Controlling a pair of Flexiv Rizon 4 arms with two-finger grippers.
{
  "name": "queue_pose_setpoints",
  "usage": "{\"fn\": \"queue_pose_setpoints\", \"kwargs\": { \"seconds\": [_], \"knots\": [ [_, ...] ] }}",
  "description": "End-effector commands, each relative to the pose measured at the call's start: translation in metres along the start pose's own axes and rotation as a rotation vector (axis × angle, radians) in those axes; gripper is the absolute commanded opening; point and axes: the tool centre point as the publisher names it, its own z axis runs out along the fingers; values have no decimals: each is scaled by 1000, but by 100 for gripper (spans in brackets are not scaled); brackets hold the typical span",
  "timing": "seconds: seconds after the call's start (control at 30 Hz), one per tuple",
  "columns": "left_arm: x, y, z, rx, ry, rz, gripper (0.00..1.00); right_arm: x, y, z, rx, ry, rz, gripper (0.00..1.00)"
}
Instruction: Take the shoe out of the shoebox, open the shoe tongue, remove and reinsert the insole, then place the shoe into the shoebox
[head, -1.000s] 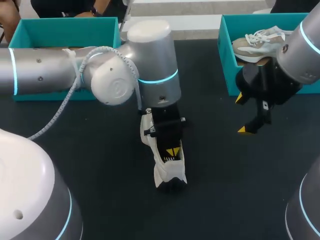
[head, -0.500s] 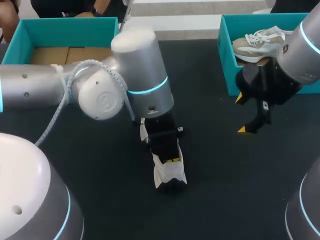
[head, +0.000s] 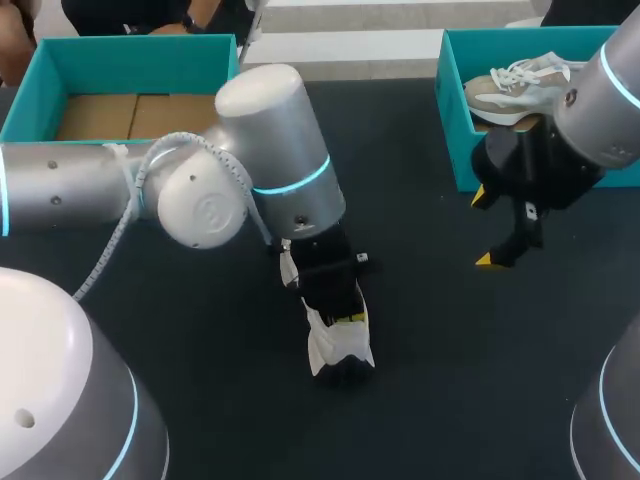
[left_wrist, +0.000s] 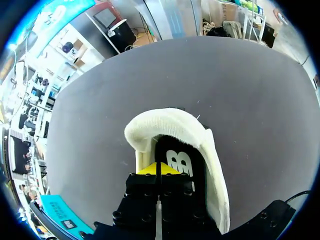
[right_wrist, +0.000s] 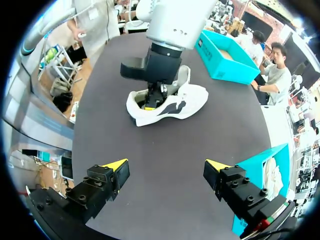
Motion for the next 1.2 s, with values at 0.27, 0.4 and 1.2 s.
{"fn": "queue_pose_setpoints", "kwargs": {
  "seconds": [0.27,0.4,1.2],
  "knots": [
    [6,0,-7,-34,-58,27,0,0,0,1,1,-1,1,100],
    [6,1,12,-16,-26,31,0,0,0,1,1,-1,1,100],
    [14,5,-46,-148,280,95,0,0,0,1,1,-1,1,100]
  ]
}}
